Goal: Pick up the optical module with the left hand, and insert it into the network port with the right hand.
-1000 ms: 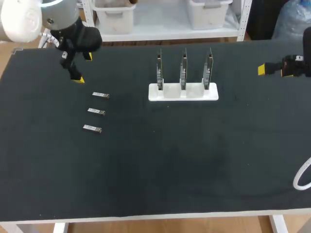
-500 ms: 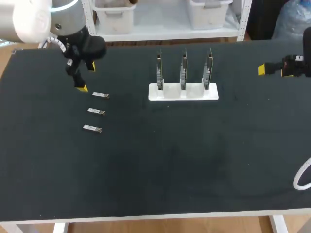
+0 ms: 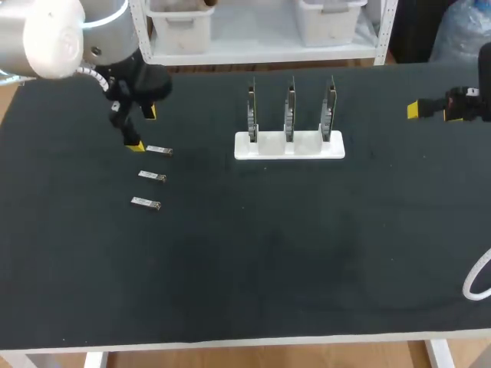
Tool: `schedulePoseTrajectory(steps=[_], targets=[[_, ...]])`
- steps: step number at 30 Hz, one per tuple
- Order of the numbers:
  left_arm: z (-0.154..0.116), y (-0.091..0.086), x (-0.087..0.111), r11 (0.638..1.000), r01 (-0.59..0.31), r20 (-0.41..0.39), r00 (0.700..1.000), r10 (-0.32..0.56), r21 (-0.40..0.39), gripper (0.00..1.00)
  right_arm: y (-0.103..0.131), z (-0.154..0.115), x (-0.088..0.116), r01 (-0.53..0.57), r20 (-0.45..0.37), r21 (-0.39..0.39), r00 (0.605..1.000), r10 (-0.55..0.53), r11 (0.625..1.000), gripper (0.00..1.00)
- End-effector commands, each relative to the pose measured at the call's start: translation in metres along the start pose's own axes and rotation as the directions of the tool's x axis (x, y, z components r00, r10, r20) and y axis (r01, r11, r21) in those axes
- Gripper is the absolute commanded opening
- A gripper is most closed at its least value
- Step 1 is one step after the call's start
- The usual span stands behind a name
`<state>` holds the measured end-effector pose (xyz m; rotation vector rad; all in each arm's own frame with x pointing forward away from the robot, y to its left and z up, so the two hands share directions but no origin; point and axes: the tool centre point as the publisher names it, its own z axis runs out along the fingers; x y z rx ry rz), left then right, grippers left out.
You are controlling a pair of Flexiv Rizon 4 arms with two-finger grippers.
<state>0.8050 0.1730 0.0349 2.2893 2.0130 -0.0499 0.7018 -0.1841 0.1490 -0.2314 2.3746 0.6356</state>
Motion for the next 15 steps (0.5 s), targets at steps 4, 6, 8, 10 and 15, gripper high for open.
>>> schedulePoseTrajectory(steps=[4,6,8,10,15], targets=[[0.0079,-0.0056,-0.0007,1.0,-0.024,-0.009,1.0,0.024,-0.002,1.0,0.0007,-0.0016,0.0006,0.0,0.0,0.003,1.0,0.0,1.0,1.0],[0.0092,-0.0057,-0.0006,1.0,-0.028,-0.012,1.0,0.028,0.001,1.0,0.0007,-0.0016,0.0006,0.0,0.0,0.003,1.0,0.0,1.0,1.0],[0.0098,-0.0055,-0.0007,0.999,-0.033,-0.014,0.999,0.033,0.002,1.0,0.0007,-0.0016,0.0006,0.0,0.0,0.003,1.0,0.0,1.0,1.0],[0.0108,-0.005,-0.0009,0.999,-0.034,-0.014,0.999,0.034,0.006,1.0,0.0007,-0.0016,0.0006,0.0,0.0,0.003,1.0,0.0,1.0,1.0],[0.0154,-0.0051,-0.0015,0.999,-0.042,-0.024,0.999,0.043,0.01,1.0,0.0007,-0.0016,0.0006,0.0,0.0,0.003,1.0,0.0,1.0,1.0]])
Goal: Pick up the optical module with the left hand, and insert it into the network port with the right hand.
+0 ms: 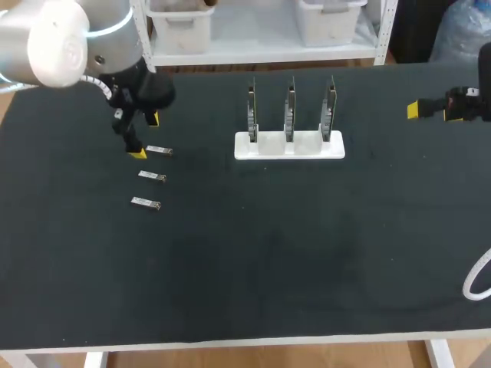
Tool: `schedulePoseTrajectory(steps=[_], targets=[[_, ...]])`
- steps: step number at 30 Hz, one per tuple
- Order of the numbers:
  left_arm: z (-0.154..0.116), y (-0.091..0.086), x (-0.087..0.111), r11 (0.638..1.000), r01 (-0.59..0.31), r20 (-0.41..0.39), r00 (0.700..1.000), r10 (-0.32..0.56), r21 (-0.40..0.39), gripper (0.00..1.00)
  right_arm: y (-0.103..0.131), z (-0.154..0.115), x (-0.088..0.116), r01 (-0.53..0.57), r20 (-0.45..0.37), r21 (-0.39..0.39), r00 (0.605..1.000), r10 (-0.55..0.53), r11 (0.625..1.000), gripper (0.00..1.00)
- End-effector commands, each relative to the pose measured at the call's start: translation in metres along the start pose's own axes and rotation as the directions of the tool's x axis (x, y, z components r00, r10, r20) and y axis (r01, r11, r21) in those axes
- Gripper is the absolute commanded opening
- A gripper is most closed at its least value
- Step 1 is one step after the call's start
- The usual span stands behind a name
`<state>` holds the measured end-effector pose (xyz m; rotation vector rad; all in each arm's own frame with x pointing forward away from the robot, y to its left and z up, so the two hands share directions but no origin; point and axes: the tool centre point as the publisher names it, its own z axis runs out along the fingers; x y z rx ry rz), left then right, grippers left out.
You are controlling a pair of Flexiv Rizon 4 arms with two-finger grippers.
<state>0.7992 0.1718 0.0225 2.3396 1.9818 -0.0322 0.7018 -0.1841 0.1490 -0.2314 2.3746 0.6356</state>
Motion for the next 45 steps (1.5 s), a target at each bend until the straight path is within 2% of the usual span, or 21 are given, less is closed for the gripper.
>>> schedulePoseTrajectory(steps=[1,7,16,35,45], targets=[[0.004,0.001,-0.001,1.0,-0.006,-0.005,1.0,0.006,0.002,1.0,0.001,-0.002,0.001,0.0,0.0,0.003,1.0,0.0,1.0,1.0],[0.01,0.003,-0.002,0.999,0.002,0.027,1.0,-0.001,-0.05,1.0,0.001,-0.002,0.001,0.0,0.0,0.003,1.0,0.0,1.0,1.0],[0.018,0.004,0.0,0.999,-0.018,0.016,1.0,0.019,-0.031,1.0,0.001,-0.002,0.001,0.0,0.0,0.003,1.0,0.0,1.0,1.0],[0.025,0.022,-0.002,0.999,-0.029,-0.007,1.0,0.029,-0.023,1.0,0.001,-0.002,0.001,0.0,0.0,0.003,1.0,0.0,1.0,1.0],[0.03,0.025,-0.002,0.999,-0.039,-0.02,0.999,0.039,-0.008,1.0,0.001,-0.002,0.001,0.0,0.0,0.003,1.0,0.0,1.0,1.0]])
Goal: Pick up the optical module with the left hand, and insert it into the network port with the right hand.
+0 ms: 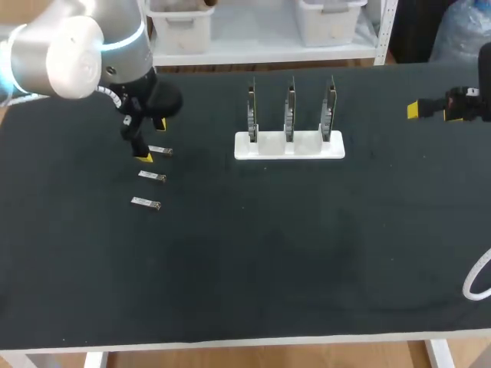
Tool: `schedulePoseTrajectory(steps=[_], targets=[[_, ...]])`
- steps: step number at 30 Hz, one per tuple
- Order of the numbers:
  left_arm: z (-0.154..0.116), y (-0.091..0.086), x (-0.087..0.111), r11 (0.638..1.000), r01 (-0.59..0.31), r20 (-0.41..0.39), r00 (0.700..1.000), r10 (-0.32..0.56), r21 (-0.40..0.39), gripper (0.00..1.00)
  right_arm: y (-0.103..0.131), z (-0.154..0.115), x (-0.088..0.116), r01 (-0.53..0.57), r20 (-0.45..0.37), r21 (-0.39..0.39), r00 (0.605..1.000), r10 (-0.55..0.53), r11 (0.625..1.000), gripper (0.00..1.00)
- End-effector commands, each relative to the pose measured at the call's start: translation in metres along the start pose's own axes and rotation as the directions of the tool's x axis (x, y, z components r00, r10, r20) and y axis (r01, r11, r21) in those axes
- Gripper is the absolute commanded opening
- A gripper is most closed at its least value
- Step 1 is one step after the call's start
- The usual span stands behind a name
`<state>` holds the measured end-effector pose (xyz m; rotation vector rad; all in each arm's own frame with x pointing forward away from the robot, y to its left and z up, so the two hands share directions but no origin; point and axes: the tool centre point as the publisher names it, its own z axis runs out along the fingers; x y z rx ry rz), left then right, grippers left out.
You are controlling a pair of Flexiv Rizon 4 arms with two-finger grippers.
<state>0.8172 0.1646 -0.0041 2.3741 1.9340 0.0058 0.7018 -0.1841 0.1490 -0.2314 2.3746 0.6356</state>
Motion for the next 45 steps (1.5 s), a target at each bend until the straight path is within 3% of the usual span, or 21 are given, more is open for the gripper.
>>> schedulePoseTrajectory(steps=[1,44,45], targets=[[0.003,0.007,0.0,1.0,0.003,-0.005,1.0,-0.003,0.009,1.0,0.001,-0.002,0.001,0.0,0.0,0.003,1.0,0.0,1.0,1.0],[0.014,-0.002,0.012,0.999,0.038,-0.045,0.998,-0.037,0.029,1.0,0.001,-0.002,0.001,0.0,0.0,0.003,1.0,0.0,1.0,1.0],[0.014,-0.002,0.012,0.999,0.039,-0.045,0.998,-0.038,0.03,0.63,0.001,-0.002,0.001,0.0,0.0,0.003,1.0,0.0,1.0,1.0]])
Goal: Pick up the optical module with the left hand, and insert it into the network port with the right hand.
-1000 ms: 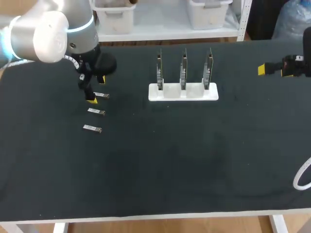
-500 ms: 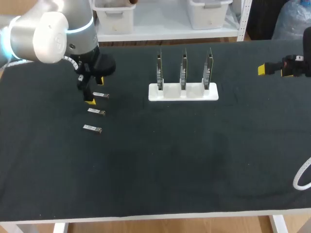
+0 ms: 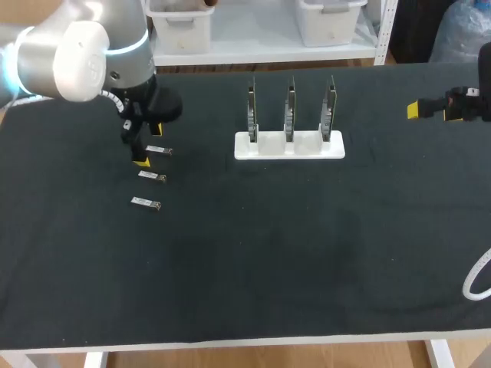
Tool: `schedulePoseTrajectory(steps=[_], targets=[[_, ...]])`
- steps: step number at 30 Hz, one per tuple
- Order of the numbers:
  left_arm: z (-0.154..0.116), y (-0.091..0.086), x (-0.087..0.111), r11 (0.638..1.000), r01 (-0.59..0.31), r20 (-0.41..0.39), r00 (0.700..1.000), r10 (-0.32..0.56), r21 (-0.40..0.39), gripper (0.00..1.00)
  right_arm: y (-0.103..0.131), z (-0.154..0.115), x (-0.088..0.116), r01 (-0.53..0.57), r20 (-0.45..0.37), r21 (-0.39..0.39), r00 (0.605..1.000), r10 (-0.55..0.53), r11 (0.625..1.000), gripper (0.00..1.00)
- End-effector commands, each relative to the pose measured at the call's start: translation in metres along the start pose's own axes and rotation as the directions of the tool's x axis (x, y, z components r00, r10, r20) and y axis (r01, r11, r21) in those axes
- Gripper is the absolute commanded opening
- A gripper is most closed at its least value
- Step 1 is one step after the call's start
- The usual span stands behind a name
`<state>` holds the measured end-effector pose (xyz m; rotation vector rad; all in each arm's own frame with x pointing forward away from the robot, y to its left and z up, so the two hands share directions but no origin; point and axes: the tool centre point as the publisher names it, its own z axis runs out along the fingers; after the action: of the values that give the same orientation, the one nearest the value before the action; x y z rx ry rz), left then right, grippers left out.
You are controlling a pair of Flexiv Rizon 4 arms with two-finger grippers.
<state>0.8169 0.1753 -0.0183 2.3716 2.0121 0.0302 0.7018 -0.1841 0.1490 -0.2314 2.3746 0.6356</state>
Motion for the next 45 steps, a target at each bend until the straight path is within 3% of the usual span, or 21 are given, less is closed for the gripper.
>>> schedulePoseTrajectory(steps=[1,3,6,25,31,36,40,45], targets=[[0.001,0.001,0.001,1.0,0.0,-0.001,1.0,0.0,0.005,0.42,0.001,-0.002,0.001,0.0,0.0,0.003,1.0,0.0,1.0,1.0],[0.001,0.001,0.002,1.0,0.004,-0.001,1.0,-0.004,0.005,0.14,0.001,-0.002,0.001,0.0,0.0,0.003,1.0,0.0,1.0,1.0],[0.001,0.002,0.003,1.0,0.015,0.0,1.0,-0.015,0.006,0.0,0.001,-0.002,0.001,0.0,0.0,0.003,1.0,0.0,1.0,1.0],[0.001,0.001,0.008,0.996,0.084,0.025,0.996,-0.085,0.021,0.0,0.001,-0.002,0.001,0.0,0.0,0.003,1.0,0.0,1.0,1.0],[-0.004,0.004,0.008,0.984,0.176,0.083,0.981,-0.176,0.007,0.0,0.001,-0.002,0.001,0.0,0.0,0.003,1.0,0.0,1.0,1.0],[-0.021,0.014,0.005,0.944,0.33,0.207,0.925,-0.319,-0.02,0.0,0.001,-0.002,0.001,0.0,0.0,0.003,1.0,0.0,1.0,1.0],[-0.047,0.022,0.001,0.892,0.452,0.345,0.841,-0.417,-0.022,0.0,0.001,-0.002,0.001,0.0,0.0,0.003,1.0,0.0,1.0,1.0],[-0.087,0.029,-0.006,0.838,0.545,0.499,0.734,-0.46,-0.03,0.0,0.001,-0.002,0.001,0.0,0.0,0.003,1.0,0.0,1.0,1.0]])
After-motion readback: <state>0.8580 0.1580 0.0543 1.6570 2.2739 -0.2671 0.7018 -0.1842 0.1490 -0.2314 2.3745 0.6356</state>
